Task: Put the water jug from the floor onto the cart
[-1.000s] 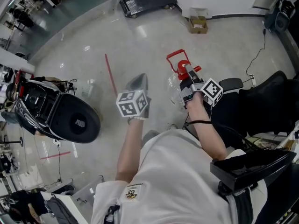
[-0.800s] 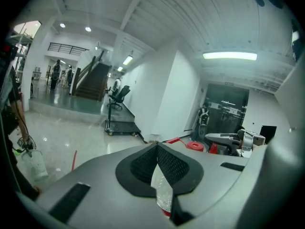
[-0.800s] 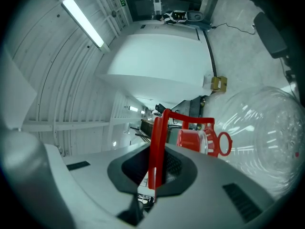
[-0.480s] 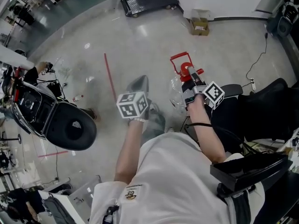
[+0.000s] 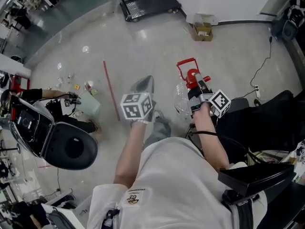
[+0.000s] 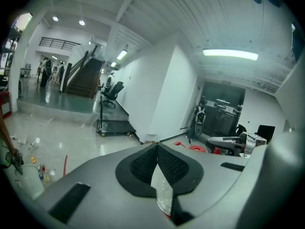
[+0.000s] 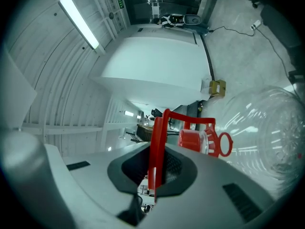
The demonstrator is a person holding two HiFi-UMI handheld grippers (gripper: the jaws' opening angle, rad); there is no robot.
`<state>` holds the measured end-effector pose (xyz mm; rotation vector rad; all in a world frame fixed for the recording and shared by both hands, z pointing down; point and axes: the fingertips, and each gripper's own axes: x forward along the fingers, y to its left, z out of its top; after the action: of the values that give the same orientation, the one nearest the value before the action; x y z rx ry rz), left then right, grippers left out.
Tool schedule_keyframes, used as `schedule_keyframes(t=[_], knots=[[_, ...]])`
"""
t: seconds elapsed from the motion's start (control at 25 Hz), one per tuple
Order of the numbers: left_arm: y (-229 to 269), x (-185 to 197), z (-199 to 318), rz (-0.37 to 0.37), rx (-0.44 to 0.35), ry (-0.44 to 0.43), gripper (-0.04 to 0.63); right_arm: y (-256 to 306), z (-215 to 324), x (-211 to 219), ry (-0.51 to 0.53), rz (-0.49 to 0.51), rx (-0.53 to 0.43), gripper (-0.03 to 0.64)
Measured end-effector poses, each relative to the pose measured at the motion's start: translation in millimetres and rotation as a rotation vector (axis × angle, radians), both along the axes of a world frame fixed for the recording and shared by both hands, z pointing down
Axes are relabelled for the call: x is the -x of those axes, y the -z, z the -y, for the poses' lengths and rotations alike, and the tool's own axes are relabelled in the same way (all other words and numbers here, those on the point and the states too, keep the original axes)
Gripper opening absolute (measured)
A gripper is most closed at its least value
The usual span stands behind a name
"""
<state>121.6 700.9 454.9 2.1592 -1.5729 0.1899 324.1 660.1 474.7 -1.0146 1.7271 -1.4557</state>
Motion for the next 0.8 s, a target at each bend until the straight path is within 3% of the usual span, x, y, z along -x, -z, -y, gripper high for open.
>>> schedule_keyframes(t=[0.32, 0.8], knots=[[-12.5, 21.7, 98.4, -0.005, 0.044, -0.084, 0.002, 0.2, 87.3, 18.3, -0.077, 0.005, 0.013, 0.029], [-3.5, 25.7, 186.9, -0.013, 0.054, -0.189, 0.002, 19.8, 162.2, 22.9, -0.177, -0.001, -0.006, 0.029]])
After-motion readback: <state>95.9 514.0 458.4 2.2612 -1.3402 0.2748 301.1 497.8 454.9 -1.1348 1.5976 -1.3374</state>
